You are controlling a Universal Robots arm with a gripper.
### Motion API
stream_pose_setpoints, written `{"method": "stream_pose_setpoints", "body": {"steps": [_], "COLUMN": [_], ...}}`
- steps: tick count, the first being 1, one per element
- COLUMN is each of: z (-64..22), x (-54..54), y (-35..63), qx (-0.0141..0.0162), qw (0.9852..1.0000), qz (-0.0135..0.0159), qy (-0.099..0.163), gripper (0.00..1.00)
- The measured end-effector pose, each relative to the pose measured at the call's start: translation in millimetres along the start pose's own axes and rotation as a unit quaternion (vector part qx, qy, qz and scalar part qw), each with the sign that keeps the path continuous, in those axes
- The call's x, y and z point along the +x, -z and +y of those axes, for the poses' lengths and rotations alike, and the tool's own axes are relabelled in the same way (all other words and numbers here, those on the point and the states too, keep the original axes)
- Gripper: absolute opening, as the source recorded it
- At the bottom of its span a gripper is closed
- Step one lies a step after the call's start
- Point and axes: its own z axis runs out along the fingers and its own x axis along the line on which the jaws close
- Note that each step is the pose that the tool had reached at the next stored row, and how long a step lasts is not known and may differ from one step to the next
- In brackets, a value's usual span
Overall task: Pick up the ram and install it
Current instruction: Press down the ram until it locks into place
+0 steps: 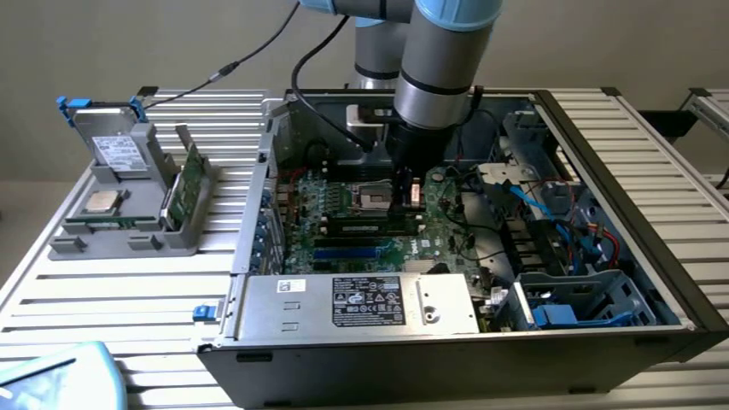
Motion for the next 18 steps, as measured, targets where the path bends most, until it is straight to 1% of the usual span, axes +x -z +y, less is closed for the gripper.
{"method": "stream_pose_setpoints", "body": {"steps": [5, 18], "z": [-2.2, -2.6], "x": [-0.3, -0.2], "y": [-2.0, -6.8], "qx": [0.0, -0.0001], "qw": [1.0, 1.0], "qz": [0.0, 0.0003], "qy": [0.0, 0.0], "gripper": [0.11, 0.11]}}
